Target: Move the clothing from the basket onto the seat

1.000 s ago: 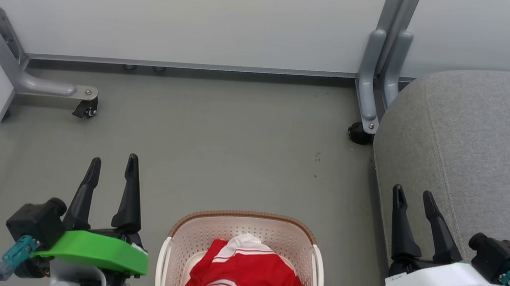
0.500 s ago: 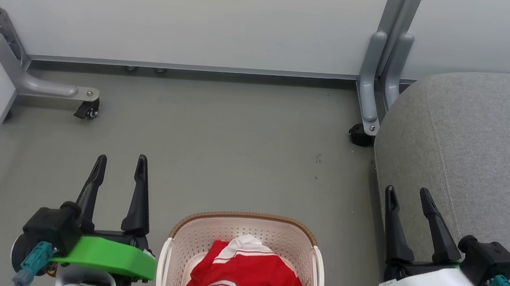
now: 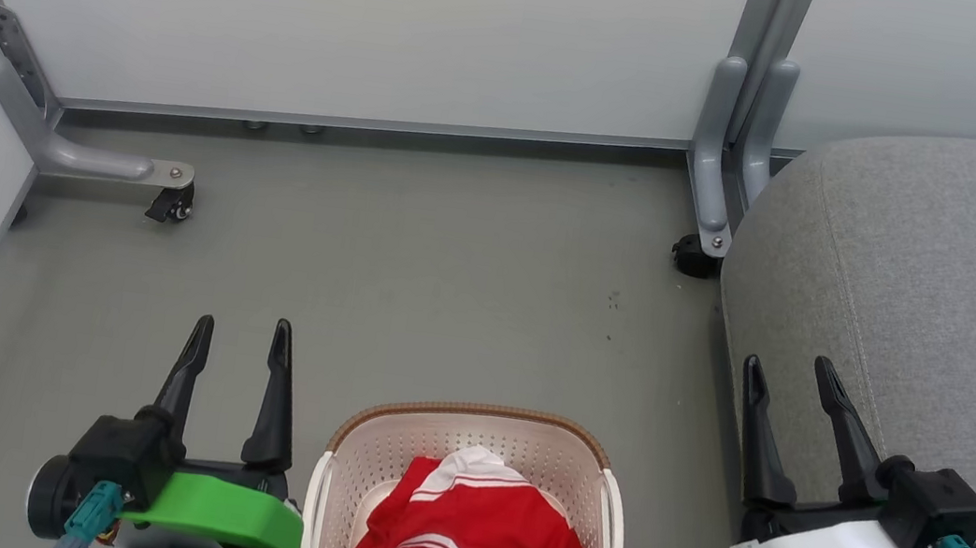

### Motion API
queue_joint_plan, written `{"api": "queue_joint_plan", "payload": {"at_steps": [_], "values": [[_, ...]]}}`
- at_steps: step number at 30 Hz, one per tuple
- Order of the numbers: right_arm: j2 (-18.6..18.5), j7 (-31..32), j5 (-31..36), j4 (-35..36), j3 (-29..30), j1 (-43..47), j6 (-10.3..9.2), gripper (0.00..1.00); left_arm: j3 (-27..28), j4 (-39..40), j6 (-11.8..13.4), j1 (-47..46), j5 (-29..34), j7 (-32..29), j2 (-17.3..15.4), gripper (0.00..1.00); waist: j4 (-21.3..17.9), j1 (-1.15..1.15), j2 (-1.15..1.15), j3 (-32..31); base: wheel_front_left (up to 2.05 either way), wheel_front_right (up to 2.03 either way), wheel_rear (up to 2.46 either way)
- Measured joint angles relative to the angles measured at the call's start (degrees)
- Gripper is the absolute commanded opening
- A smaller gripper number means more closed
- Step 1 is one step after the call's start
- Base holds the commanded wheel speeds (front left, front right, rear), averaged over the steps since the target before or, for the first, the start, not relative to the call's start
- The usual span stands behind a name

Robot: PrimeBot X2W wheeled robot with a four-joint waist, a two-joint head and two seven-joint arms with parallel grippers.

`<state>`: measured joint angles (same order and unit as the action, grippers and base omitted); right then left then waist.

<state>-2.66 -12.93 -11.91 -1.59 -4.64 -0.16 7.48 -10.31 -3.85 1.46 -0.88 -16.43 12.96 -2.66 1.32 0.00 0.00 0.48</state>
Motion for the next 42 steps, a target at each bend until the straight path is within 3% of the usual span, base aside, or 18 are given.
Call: {"api": "queue_joint_plan", "payload": {"at_steps": [20,42], "values": [[-0.1,-2.1,8.4,1.0,-0.5,1.0,0.01,1.0,-1.3,-2.6,0.6,0.2,5.7,2.1,0.0,1.0,0.4,0.0,0.0,-0.5,0.0,0.0,0.0],[-0.1,-2.1,8.5,1.1,-1.3,1.4,0.01,1.0,-1.6,-4.1,0.8,0.4,5.9,2.2,0.0,1.0,0.5,0.0,0.0,-1.1,0.0,0.0,0.0]]}}
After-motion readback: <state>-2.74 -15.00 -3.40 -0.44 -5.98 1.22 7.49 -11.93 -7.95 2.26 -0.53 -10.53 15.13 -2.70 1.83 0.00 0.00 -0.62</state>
